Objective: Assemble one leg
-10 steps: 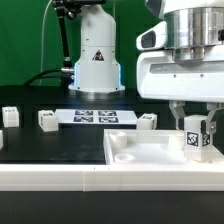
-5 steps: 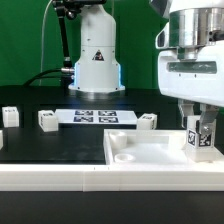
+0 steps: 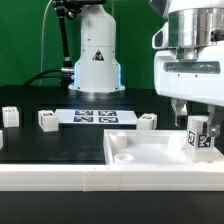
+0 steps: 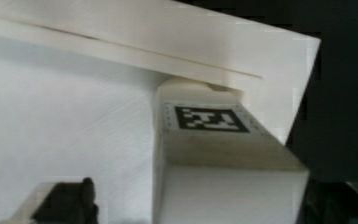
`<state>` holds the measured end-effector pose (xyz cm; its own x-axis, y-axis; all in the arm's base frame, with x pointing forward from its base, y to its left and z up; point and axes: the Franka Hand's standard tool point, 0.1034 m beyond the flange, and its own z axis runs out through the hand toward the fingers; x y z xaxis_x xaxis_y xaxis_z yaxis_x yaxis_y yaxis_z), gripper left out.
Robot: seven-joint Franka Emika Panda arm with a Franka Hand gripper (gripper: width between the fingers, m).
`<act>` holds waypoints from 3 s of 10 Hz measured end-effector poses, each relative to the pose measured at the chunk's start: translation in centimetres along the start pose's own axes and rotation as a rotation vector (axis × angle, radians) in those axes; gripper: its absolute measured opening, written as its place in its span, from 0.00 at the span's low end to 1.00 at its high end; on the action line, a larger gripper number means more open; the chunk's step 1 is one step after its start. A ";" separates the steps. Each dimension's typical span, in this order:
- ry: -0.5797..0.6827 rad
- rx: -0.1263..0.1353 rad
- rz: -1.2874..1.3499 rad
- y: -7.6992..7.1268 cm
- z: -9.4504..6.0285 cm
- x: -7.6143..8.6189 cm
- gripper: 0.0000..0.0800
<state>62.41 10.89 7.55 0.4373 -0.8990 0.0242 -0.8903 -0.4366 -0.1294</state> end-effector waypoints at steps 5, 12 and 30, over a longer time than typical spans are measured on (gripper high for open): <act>-0.005 0.010 -0.567 -0.7 -0.2 0.0 0.81; 0.016 0.006 -0.999 -0.4 0.2 -1.0 0.80; 0.032 0.006 0.027 -0.2 0.4 -1.3 0.37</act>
Offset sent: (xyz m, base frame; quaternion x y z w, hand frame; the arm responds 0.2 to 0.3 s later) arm 0.0078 0.0199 -0.0016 0.0117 -0.0264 -0.2140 0.9764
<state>62.09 12.15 7.20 0.4092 -0.9109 0.0527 -0.9006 -0.4125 -0.1368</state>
